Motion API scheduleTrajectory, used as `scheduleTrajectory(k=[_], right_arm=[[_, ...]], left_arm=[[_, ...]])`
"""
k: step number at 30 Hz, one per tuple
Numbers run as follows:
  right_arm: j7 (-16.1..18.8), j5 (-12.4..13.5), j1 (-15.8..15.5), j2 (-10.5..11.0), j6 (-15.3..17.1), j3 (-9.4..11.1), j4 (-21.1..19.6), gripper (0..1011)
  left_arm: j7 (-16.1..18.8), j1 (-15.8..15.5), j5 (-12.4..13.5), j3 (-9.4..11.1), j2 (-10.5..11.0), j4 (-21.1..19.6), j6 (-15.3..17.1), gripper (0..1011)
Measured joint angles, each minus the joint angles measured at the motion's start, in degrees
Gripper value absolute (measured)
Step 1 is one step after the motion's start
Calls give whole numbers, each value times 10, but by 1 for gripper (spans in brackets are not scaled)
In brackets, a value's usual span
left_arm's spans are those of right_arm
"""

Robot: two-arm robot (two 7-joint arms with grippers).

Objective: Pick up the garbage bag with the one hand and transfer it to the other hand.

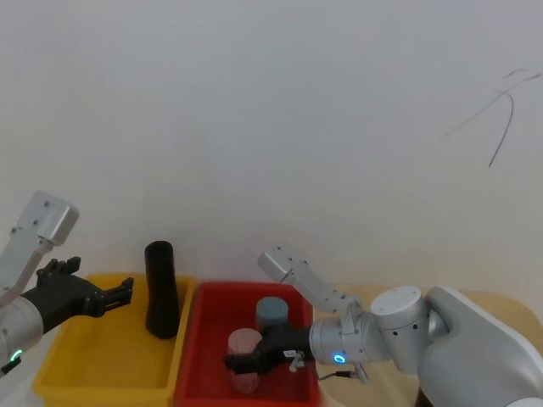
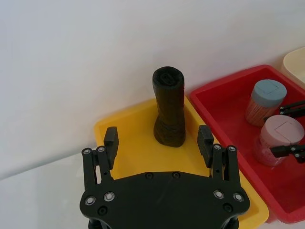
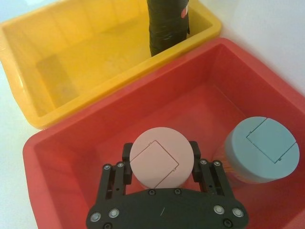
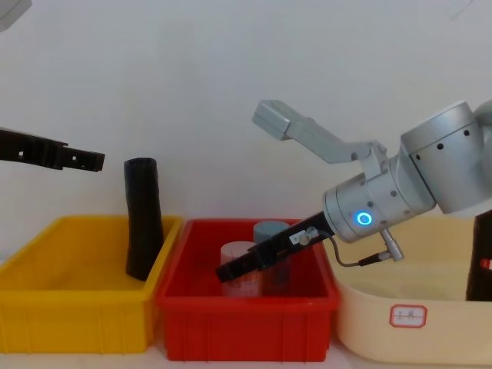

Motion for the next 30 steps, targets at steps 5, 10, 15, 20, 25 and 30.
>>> scheduleTrajectory(k=[5,10,15,20,25,30], right_arm=[[0,0,0,-1,-1,1,1,663],[0,0,-5,3,3,4,-11,663],[-2,5,-19,17,18,14,-52,663],[-7,14,-36,36,40,24,-106,663],[-15,25,-54,58,65,38,-167,663],[-25,37,-74,86,93,57,-241,663]], left_arm=[[0,0,0,0,0,0,0,1000],[0,0,0,0,0,0,0,1000],[0,0,0,0,0,0,0,1000],[0,0,0,0,0,0,0,1000],[0,0,0,0,0,0,0,1000],[0,0,0,0,0,0,0,1000]])
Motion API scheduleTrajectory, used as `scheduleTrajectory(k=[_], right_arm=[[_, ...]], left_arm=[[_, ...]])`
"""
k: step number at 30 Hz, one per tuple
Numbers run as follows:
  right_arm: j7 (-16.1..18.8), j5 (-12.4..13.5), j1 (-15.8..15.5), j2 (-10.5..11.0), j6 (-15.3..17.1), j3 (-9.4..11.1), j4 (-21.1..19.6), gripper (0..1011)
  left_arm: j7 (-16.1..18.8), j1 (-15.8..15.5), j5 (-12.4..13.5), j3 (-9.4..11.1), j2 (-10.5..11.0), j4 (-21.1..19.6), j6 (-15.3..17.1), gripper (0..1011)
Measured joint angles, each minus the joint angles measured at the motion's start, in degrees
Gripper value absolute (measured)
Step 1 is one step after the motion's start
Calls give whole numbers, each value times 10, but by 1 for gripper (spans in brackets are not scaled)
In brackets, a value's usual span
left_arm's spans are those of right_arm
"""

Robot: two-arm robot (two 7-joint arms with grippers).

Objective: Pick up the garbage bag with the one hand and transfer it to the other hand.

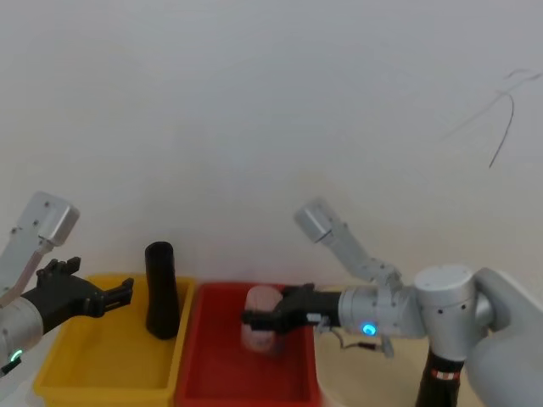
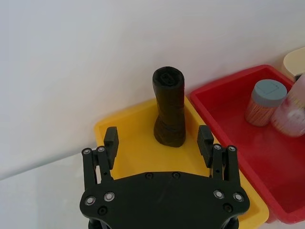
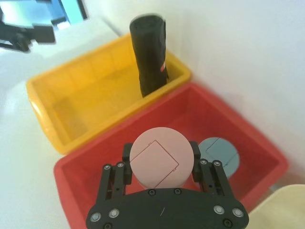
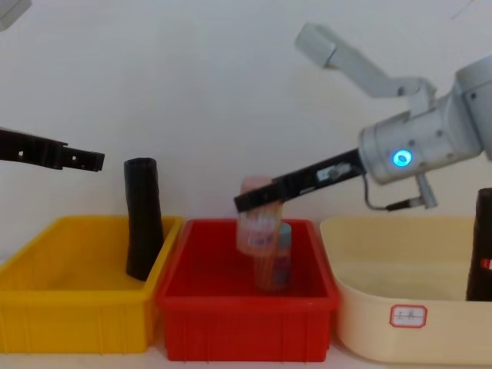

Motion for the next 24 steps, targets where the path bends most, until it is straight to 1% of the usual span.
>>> scheduleTrajectory(k=[1,2,4,5,8,9,10,12,14,18,24], right_arm=[[-1,2,-3,4,4,2,-9,663],[-4,6,-8,12,11,8,-31,663],[-7,9,-12,18,18,13,-49,663],[-11,13,-18,26,25,20,-70,663],[-15,18,-24,36,35,28,-94,663],[-18,22,-28,43,42,34,-113,663],[-20,23,-29,45,44,36,-118,663],[-25,27,-35,55,52,45,-141,663],[-29,30,-38,61,57,50,-154,663],[-40,36,-47,79,71,67,-191,663],[-57,39,-58,101,87,82,-225,663]], left_arm=[[0,0,0,0,0,0,0,1000],[0,0,0,0,0,0,0,1000],[0,0,0,0,0,0,0,1000],[0,0,0,0,0,0,0,1000],[0,0,0,0,0,0,0,1000],[0,0,0,0,0,0,0,1000],[0,0,0,0,0,0,0,1000],[0,0,0,0,0,0,0,1000],[0,0,0,0,0,0,0,1000],[0,0,0,0,0,0,0,1000],[0,0,0,0,0,0,0,1000]])
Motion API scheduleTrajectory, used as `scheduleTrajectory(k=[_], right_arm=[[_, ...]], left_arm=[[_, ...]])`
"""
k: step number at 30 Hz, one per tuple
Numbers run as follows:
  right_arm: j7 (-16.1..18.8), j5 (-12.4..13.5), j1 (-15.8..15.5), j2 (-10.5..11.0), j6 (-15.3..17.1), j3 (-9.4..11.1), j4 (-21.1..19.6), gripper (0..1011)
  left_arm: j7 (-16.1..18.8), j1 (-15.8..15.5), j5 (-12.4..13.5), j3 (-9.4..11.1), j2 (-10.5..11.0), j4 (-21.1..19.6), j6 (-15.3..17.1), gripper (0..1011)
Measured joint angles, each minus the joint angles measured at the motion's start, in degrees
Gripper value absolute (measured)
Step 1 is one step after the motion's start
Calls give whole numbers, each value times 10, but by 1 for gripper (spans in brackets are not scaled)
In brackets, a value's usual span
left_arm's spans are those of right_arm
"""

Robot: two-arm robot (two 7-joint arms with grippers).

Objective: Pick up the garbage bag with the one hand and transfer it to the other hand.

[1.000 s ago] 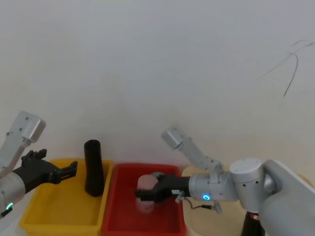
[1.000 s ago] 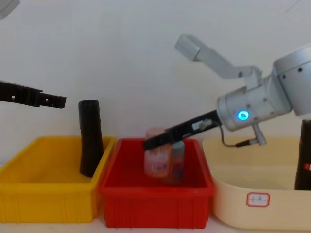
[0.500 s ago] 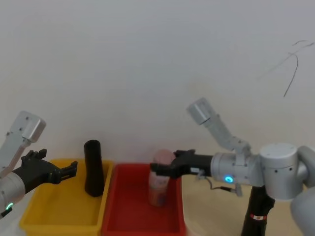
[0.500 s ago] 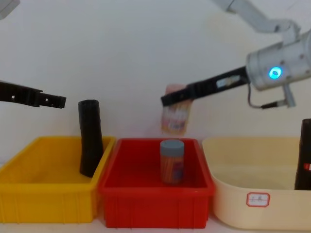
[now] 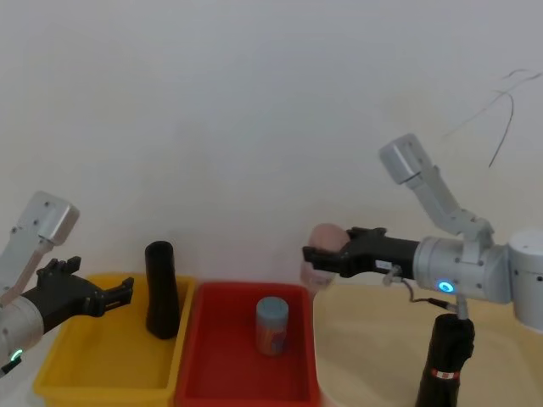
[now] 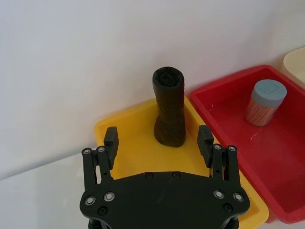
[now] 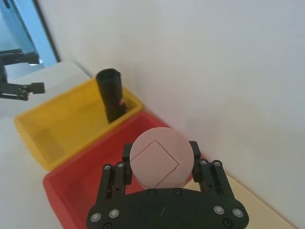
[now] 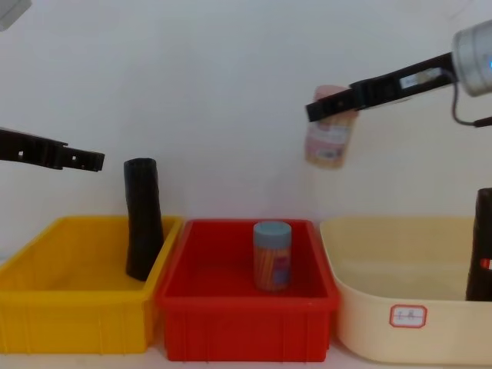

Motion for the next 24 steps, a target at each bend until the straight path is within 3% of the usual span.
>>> scheduleTrajectory(k=[12,24], right_arm=[[-21,-3,-14,31,17,9,-12,663],[-25,-15,-13,36,14,-13,39,663]], left_arm=[[0,0,0,0,0,0,0,1000],[0,0,0,0,0,0,0,1000]])
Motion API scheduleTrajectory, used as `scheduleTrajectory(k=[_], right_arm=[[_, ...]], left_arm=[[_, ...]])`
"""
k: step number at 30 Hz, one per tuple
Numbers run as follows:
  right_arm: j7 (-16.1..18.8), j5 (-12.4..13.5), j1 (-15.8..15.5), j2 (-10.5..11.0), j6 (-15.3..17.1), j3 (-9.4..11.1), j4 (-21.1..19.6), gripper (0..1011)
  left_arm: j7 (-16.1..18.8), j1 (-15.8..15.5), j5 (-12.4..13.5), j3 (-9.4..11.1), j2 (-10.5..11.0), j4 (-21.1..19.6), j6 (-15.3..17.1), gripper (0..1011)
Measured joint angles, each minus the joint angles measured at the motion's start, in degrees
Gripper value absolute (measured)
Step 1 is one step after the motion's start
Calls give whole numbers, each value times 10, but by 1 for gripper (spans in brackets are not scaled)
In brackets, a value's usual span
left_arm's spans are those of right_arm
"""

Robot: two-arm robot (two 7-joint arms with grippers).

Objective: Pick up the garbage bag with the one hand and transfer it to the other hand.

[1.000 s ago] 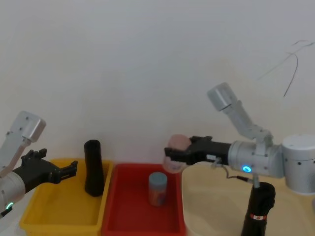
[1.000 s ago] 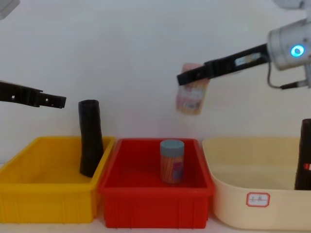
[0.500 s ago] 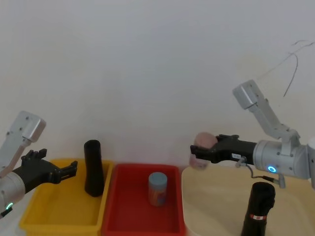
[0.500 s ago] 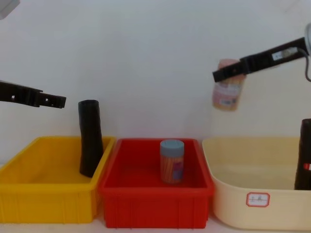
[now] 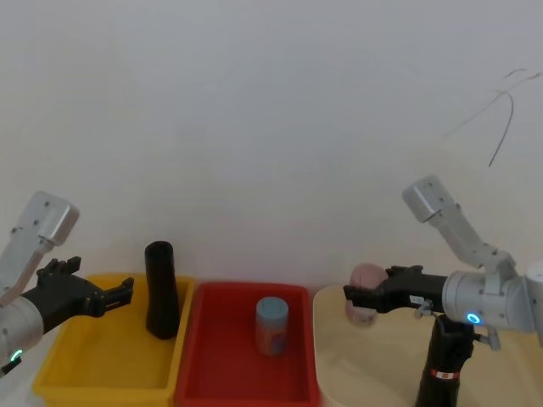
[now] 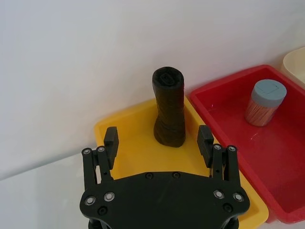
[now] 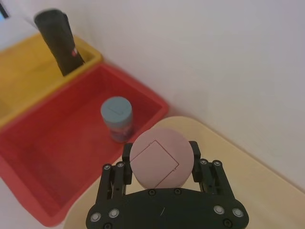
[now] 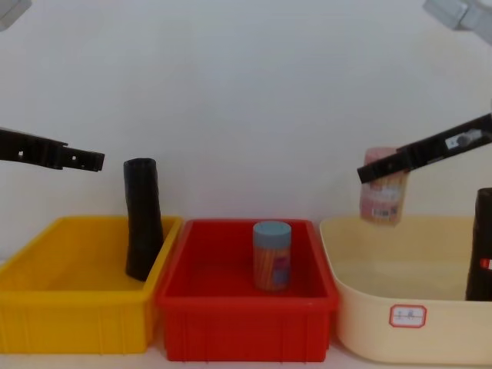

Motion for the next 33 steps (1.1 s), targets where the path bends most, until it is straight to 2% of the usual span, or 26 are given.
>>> scheduleTrajectory(k=[8,14,17,18,21,27,33], right_arm=[[6,-13,20,-12,-16,-23,54,663],[9,-19,29,-19,-24,-33,79,663],[10,-21,33,-22,-27,-37,89,707],[10,-22,35,-23,-29,-39,93,771],[12,-24,38,-24,-31,-41,100,864],[13,-26,42,-27,-34,-45,110,998],[13,-27,44,-29,-35,-47,115,1001]], left_arm=[[0,0,0,0,0,0,0,1000],[0,0,0,0,0,0,0,1000],[0,0,0,0,0,0,0,1000],[0,0,0,0,0,0,0,1000],[0,0,0,0,0,0,0,1000],[0,0,0,0,0,0,0,1000],[0,0,0,0,0,0,0,1000]])
